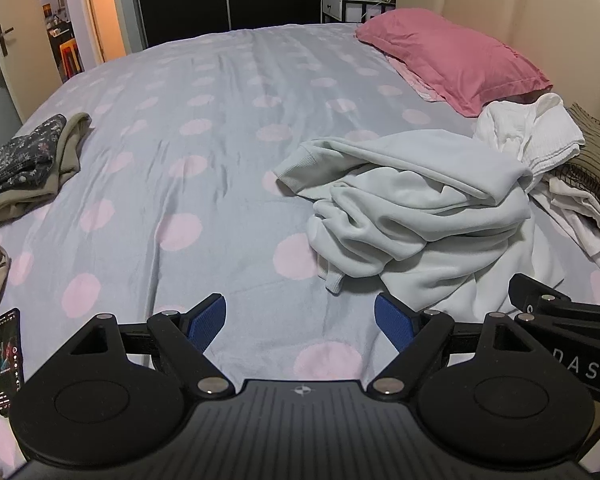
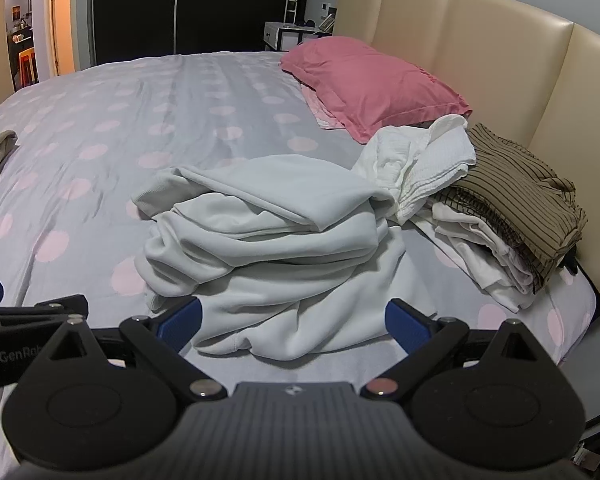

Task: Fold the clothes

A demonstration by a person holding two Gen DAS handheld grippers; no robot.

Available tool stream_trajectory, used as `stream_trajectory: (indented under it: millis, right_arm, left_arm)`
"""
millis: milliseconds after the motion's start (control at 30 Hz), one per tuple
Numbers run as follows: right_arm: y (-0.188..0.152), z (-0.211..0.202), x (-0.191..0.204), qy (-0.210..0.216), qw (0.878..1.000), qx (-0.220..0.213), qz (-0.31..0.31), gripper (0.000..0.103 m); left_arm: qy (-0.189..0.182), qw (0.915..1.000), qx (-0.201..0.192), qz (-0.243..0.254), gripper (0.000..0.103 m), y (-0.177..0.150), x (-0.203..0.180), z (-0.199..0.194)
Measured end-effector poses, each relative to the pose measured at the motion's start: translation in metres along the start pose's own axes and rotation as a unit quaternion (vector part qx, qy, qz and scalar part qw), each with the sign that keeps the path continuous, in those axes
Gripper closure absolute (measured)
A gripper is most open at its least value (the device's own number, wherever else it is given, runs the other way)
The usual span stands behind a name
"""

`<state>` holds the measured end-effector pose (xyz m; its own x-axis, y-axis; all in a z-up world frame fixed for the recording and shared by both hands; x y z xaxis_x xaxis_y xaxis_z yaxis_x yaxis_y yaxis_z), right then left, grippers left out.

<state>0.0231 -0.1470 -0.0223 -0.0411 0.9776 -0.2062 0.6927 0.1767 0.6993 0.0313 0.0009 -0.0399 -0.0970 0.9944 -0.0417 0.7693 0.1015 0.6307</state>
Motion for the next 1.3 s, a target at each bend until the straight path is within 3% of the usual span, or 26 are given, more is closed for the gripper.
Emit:
stream_trajectory:
  millis: [1300]
  right_arm:
    - [-0.0013,0.0011,-0.0028,0.003,1.000,0.006,0.001,0.004]
  left_arm:
    - [0.003,0.9999,0.007,0.011,0.021,-0.0067,-0.0038,0.0013]
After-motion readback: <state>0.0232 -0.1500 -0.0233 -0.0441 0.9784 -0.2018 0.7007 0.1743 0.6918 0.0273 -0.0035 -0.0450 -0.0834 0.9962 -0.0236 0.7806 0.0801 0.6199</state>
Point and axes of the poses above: each gripper's, at about its wrist camera, not at the fingertips, and z roughly the way its jaws point, x to its left, y to its top, the point moved 5 cm from there along z, roughly the way its jaws point, and after that the axes turned 7 degrees about -z, right-handed, at the moved point
